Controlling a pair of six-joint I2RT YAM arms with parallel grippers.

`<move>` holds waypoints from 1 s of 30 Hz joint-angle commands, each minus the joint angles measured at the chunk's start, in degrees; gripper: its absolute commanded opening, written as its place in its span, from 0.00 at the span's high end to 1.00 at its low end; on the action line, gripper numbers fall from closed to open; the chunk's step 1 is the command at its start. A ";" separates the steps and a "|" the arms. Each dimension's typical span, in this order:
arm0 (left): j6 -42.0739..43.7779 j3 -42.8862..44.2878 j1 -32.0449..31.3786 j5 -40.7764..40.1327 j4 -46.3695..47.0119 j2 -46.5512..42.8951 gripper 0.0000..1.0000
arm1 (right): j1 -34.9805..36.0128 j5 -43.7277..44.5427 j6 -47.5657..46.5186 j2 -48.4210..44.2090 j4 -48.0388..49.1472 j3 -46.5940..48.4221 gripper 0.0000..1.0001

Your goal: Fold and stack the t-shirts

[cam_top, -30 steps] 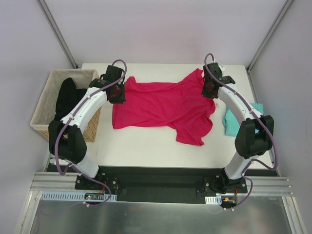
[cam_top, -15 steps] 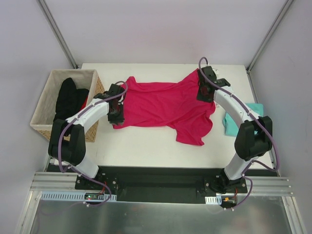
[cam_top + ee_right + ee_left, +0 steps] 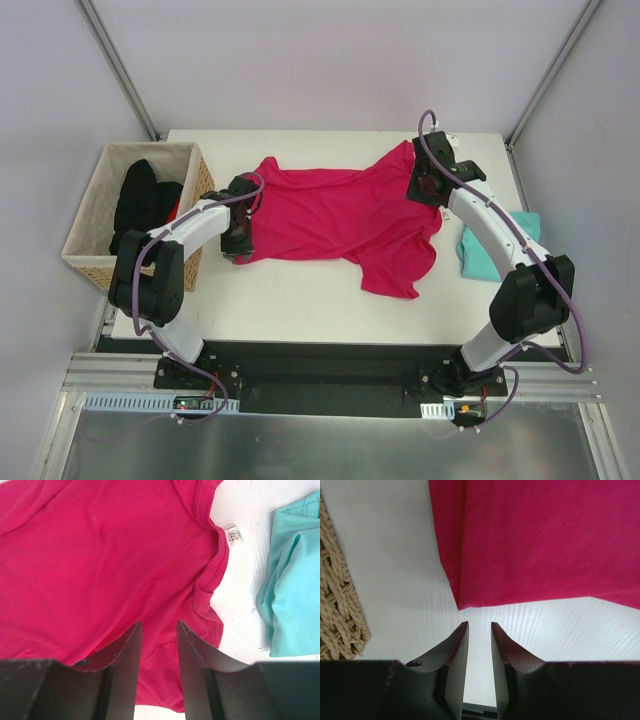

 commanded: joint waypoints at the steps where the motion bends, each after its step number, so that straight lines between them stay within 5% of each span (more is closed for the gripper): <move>1: -0.49 3.79 -0.06 -2.53 -1.42 3.09 0.76 | 0.21 0.18 0.49 -4.48 -1.51 2.96 0.62; 30: 1.71 5.73 4.34 1.86 -1.60 8.11 0.78 | -0.50 -0.35 1.20 -5.89 -2.57 6.04 0.63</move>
